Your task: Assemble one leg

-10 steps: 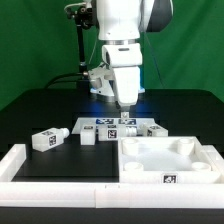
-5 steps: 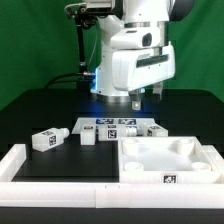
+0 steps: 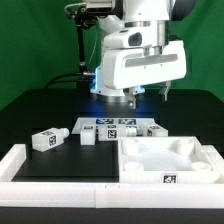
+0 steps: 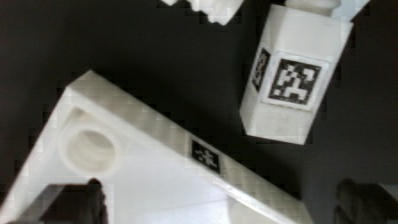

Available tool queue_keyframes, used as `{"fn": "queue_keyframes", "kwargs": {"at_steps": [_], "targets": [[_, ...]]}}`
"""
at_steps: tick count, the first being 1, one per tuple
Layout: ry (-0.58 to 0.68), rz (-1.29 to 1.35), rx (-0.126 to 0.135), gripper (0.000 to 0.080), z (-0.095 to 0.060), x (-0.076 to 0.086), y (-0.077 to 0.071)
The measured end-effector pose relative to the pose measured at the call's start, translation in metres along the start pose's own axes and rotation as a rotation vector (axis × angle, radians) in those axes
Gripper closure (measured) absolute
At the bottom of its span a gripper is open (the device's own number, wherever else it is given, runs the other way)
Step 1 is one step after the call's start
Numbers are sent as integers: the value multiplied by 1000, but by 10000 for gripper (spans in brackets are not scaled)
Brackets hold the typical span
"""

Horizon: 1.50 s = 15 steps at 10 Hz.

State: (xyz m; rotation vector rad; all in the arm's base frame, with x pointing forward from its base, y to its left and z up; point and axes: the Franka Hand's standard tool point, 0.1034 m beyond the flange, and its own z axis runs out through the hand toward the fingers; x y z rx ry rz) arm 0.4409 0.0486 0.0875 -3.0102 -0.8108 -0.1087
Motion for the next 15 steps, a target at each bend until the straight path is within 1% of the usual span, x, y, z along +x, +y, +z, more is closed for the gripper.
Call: {"fn": "queue_keyframes", "kwargs": {"at_steps": [1, 2, 3, 4, 5, 7, 8, 9, 10, 11, 12, 14, 15], "targets": [[-5, 55, 7, 151, 3, 9, -14], [-13, 68, 16, 151, 10, 21, -40], [-12, 54, 24, 151, 15, 27, -52], [-44, 47, 33, 151, 19, 24, -56], [-110, 45, 45, 151, 17, 21, -56], [-218, 40, 68, 151, 15, 21, -58], [-339, 28, 80, 151, 10, 13, -54], [-421, 55, 98, 151, 8, 18, -50], [-494, 62, 106, 151, 11, 22, -47], [-556, 75, 126, 151, 17, 23, -45], [-629, 88, 151, 151, 20, 19, -43], [-741, 70, 181, 151, 20, 18, -51], [-773, 52, 188, 151, 24, 19, -49]]}}
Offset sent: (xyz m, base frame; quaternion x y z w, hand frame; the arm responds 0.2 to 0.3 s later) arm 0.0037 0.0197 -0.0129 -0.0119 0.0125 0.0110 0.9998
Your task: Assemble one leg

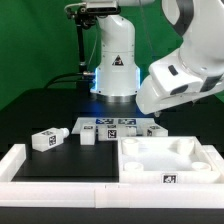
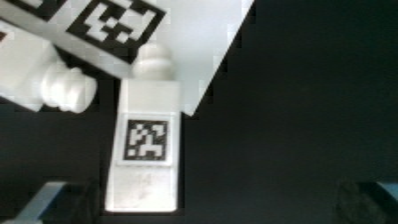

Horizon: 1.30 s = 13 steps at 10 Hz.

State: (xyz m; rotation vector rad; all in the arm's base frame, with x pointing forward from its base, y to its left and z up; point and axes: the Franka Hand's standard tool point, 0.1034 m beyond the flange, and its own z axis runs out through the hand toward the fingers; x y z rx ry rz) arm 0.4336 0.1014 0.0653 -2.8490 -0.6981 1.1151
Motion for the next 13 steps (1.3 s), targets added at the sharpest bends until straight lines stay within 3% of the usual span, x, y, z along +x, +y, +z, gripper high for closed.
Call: {"fn": "queue_keyframes", "kwargs": {"at_steps": [1, 2, 4, 8, 10, 13], "targets": [[-39, -5, -51, 151, 7, 1, 16], [-70, 17, -67, 151, 11, 6, 25], [-43, -25, -62, 151, 9, 8, 39], [-51, -10, -68, 151, 12, 9, 33], [-96, 79, -84, 151, 27, 19, 19], [-104, 77, -84, 151, 32, 22, 21]]}}
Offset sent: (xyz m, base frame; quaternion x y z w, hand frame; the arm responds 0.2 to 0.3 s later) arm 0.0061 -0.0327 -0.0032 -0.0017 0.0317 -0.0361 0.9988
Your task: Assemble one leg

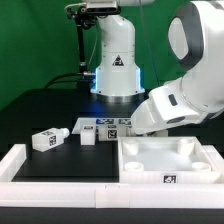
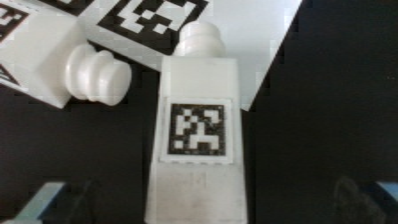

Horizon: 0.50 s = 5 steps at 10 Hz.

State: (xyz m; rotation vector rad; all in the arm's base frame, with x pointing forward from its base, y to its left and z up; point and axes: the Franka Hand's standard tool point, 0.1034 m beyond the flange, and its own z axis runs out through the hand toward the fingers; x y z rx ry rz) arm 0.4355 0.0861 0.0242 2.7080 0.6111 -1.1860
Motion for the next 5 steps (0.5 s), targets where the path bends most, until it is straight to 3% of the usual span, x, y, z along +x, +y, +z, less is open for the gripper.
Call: {"fn": "queue_keyframes", "kwargs": {"at_steps": [5], "targets": [[-34, 24, -8, 151, 13, 2, -7]]}}
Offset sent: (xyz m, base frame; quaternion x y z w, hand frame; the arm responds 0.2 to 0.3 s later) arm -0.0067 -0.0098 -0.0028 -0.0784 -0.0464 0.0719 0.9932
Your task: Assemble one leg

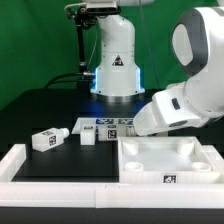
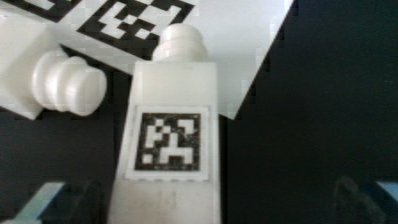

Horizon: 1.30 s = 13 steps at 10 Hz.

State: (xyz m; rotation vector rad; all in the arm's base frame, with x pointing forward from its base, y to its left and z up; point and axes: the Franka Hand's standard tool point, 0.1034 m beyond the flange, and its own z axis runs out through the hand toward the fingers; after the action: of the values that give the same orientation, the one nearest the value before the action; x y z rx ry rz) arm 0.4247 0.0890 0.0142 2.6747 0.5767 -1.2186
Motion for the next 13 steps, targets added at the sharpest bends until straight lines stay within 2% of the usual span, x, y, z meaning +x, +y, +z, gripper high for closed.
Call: {"fn": "queue_keyframes", "kwargs": {"at_steps": [2, 5, 7, 9, 12, 13], "targets": [[-1, -2, 4, 151, 6, 2, 3], [10, -16, 5, 151, 7, 4, 4], [10, -16, 5, 180, 7, 4, 4], [10, -17, 5, 496, 7, 4, 3], [5, -17, 4, 514, 4, 3, 2], [-24, -16, 3, 514, -15, -10, 0]]}}
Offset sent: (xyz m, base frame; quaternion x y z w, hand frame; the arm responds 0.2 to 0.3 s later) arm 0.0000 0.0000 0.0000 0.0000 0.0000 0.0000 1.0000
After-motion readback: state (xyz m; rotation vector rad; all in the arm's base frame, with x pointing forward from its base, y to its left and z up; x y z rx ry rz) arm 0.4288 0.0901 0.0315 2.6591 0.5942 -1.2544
